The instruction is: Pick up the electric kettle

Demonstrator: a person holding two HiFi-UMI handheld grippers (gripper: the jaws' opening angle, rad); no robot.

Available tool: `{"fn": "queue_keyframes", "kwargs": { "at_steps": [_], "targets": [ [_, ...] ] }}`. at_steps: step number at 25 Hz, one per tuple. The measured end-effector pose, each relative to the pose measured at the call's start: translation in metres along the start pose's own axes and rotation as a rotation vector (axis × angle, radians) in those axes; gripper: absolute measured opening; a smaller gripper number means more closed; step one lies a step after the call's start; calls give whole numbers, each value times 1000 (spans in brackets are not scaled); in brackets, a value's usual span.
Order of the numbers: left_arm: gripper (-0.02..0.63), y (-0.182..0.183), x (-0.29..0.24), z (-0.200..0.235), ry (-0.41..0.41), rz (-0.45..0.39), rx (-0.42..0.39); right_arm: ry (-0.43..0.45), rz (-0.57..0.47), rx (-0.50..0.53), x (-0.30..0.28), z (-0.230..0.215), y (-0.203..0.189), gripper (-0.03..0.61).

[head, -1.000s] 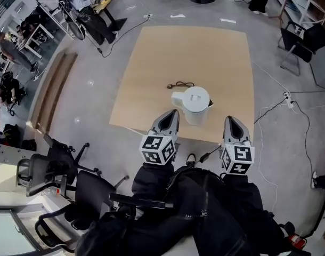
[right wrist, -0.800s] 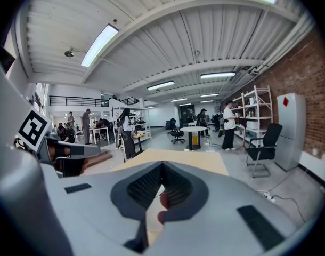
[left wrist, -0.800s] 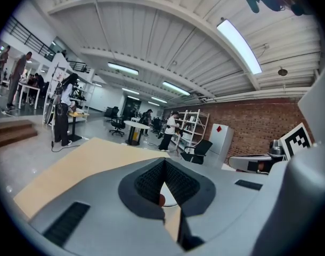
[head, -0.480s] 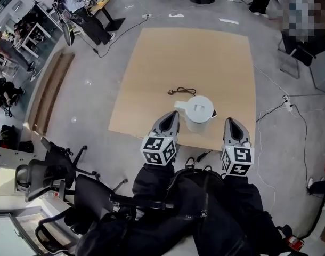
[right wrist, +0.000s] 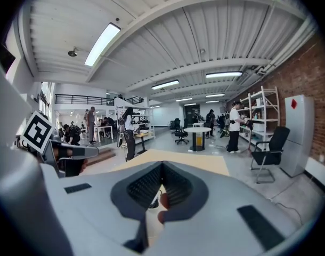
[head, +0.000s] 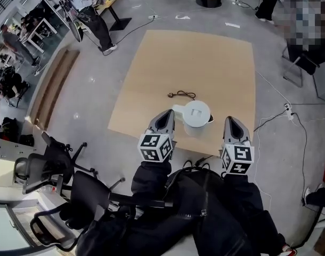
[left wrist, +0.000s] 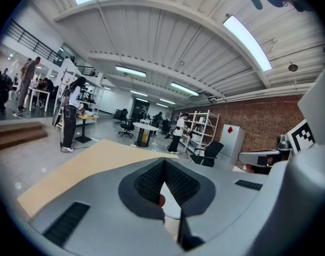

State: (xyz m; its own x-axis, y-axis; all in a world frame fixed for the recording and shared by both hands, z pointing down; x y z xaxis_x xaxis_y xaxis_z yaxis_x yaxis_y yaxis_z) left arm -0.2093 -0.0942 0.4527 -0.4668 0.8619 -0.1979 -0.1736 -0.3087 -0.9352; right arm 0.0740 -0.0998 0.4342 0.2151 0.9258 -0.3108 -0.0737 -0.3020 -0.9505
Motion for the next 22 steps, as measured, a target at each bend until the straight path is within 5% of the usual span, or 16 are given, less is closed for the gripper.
{"fn": "queue_keyframes", "kwargs": {
  "at_steps": [22],
  "targets": [
    [-8, -27, -28, 25, 76, 40, -78, 31, 11, 0, -31, -30, 3, 3]
  ]
}}
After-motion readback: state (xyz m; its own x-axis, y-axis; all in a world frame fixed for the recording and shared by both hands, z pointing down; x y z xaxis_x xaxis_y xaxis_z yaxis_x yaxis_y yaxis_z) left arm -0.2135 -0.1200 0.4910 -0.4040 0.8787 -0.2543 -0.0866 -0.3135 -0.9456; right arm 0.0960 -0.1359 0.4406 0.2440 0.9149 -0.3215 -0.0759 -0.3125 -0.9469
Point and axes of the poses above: the fingertips, and each gripper's own axes: x backward along the fingers, z to its left, y out of its top, the point moved 10 cm from there along x, backward along the fingers, and after that the axes turned 11 degrees about -y, right-handed, at the moved point
